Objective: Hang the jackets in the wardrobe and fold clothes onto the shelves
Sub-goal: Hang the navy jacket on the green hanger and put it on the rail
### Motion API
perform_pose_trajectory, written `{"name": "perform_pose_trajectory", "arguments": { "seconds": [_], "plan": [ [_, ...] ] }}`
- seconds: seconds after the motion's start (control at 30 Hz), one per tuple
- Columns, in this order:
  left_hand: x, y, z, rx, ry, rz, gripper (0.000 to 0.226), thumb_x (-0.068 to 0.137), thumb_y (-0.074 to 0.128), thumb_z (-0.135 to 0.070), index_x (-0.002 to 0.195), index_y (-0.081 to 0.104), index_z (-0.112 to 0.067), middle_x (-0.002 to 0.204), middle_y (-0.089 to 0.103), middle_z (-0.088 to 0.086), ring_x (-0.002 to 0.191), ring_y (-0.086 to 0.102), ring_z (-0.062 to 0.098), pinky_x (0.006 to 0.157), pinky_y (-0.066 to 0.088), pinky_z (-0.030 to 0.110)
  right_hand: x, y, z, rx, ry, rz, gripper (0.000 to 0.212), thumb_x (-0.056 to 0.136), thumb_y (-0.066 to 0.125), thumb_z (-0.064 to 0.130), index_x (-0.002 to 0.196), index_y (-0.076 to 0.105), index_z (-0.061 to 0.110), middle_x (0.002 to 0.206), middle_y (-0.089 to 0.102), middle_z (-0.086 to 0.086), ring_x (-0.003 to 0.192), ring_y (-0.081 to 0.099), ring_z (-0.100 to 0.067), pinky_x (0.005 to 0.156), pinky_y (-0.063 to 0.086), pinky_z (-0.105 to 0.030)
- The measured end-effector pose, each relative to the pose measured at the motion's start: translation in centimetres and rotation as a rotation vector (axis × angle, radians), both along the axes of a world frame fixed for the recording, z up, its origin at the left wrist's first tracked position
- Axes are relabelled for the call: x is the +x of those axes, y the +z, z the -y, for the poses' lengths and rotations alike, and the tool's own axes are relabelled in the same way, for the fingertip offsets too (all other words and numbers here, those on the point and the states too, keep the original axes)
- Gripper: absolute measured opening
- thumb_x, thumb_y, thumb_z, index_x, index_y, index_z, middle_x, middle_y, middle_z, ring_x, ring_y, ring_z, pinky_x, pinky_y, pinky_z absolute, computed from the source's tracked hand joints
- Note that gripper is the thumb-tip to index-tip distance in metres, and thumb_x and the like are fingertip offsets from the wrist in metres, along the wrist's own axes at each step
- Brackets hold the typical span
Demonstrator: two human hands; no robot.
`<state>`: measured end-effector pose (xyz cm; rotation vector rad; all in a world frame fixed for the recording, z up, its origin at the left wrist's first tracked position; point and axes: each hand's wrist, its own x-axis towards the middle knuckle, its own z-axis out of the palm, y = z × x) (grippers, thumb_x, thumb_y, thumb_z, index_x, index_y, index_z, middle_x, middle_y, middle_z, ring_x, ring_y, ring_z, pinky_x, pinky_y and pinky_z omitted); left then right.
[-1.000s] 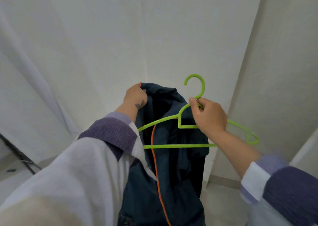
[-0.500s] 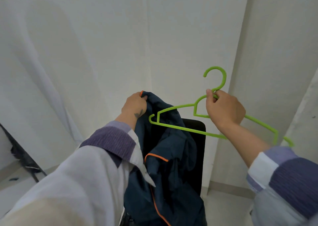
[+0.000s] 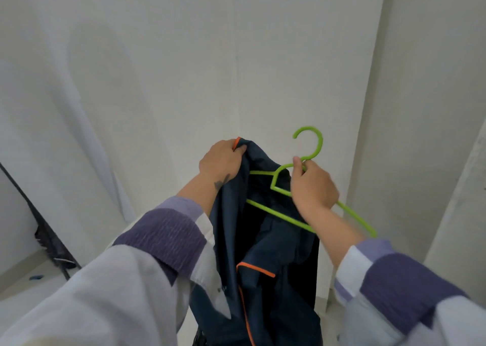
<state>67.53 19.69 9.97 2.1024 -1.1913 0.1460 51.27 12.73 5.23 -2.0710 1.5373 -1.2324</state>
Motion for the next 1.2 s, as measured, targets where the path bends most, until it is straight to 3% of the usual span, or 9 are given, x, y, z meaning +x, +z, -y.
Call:
{"name": "perform_pose_trajectory", "arguments": {
  "seconds": [0.2, 0.33, 0.4, 0.47, 0.57, 0.67, 0.9, 1.07, 1.2],
  "plan": [
    [-1.0, 1.1, -1.2, 0.012, -0.052, 0.15, 0.034, 0.098, 0.035, -0.043, 0.11, 0.059, -0.023, 0.114, 0.062, 0.0, 0.11, 0.056, 0.025, 0.09, 0.043, 0.038, 2.9, 0.6, -0.8, 0.135, 0.083, 0.117, 0.051, 0.1, 0.024, 0.05, 0.106, 0.062, 0.018, 0.105, 0.067, -0.008, 0.097, 0.061, -0.032, 0.069, 0.038, -0.031],
    [0.5, 1.3, -2.8, 0.279, 0.013, 0.347, 0.037, 0.101, 0.025, -0.044, 0.115, 0.045, -0.016, 0.122, 0.056, 0.007, 0.115, 0.051, 0.032, 0.102, 0.033, 0.048, 2.9, 3.5, -0.5, -0.046, 0.157, 0.134, 0.05, 0.1, 0.026, 0.051, 0.098, 0.063, 0.018, 0.101, 0.068, -0.008, 0.096, 0.061, -0.032, 0.069, 0.035, -0.031],
    [1.1, 1.3, -3.1, 0.32, 0.016, 0.345, 0.037, 0.101, 0.028, -0.042, 0.116, 0.044, -0.011, 0.121, 0.055, 0.011, 0.113, 0.05, 0.033, 0.097, 0.035, 0.045, 3.2, 4.6, -0.7, -0.132, 0.229, 0.115, 0.047, 0.1, 0.028, 0.05, 0.094, 0.062, 0.019, 0.088, 0.065, -0.003, 0.088, 0.061, -0.027, 0.066, 0.035, -0.03],
    [1.1, 1.1, -3.1, 0.274, -0.001, 0.325, 0.037, 0.101, 0.032, -0.039, 0.119, 0.043, -0.009, 0.118, 0.056, 0.015, 0.108, 0.052, 0.034, 0.085, 0.038, 0.04, 3.6, 5.0, -0.6, -0.155, 0.27, 0.144, 0.042, 0.1, 0.032, 0.047, 0.093, 0.061, 0.018, 0.083, 0.06, 0.002, 0.088, 0.059, -0.025, 0.07, 0.039, -0.033],
    [0.9, 0.9, -2.9, 0.224, 0.05, 0.355, 0.035, 0.102, 0.031, -0.037, 0.12, 0.043, -0.009, 0.118, 0.058, 0.013, 0.109, 0.051, 0.033, 0.081, 0.034, 0.038, 4.0, 3.9, -0.8, -0.226, 0.188, 0.222, 0.03, 0.096, 0.046, 0.04, 0.112, 0.058, 0.019, 0.111, 0.057, 0.0, 0.109, 0.046, -0.023, 0.091, 0.04, -0.041],
    [0.7, 1.3, -2.7, 0.166, 0.104, 0.286, 0.033, 0.102, 0.031, -0.036, 0.119, 0.044, -0.011, 0.119, 0.058, 0.012, 0.111, 0.051, 0.032, 0.082, 0.032, 0.038, 3.4, 0.8, -1.8, -0.262, 0.047, 0.142, 0.043, 0.089, 0.058, 0.033, 0.129, 0.045, 0.023, 0.127, 0.041, -0.004, 0.117, 0.037, -0.025, 0.1, 0.037, -0.042],
    [-0.8, 3.6, -3.2, 0.031, 0.112, 0.318, 0.031, 0.102, 0.032, -0.034, 0.116, 0.043, -0.009, 0.116, 0.059, 0.013, 0.108, 0.052, 0.034, 0.083, 0.034, 0.04, 1.7, -7.3, -4.6, -0.096, 0.218, 0.13, 0.068, 0.083, 0.065, 0.043, 0.137, 0.033, 0.02, 0.127, 0.042, -0.005, 0.116, 0.043, -0.024, 0.085, 0.048, -0.042],
    [-2.3, 4.9, -3.5, -0.038, 0.105, 0.306, 0.03, 0.102, 0.033, -0.033, 0.116, 0.044, -0.009, 0.116, 0.059, 0.013, 0.108, 0.052, 0.034, 0.084, 0.033, 0.04, -0.5, -10.4, -6.2, -0.087, 0.062, -0.159, 0.067, 0.074, 0.064, 0.049, 0.132, 0.04, 0.025, 0.123, 0.043, -0.003, 0.111, 0.044, -0.025, 0.09, 0.04, -0.04],
    [-3.9, 5.9, -3.8, -0.059, 0.1, 0.287, 0.03, 0.102, 0.033, -0.033, 0.116, 0.044, -0.009, 0.117, 0.059, 0.013, 0.11, 0.051, 0.035, 0.087, 0.033, 0.041, -2.8, -10.7, -6.0, 0.17, -0.05, -0.336, 0.08, 0.074, 0.065, 0.043, 0.14, 0.023, 0.028, 0.132, 0.03, -0.005, 0.118, 0.034, -0.025, 0.097, 0.033, -0.036]
  ]
}}
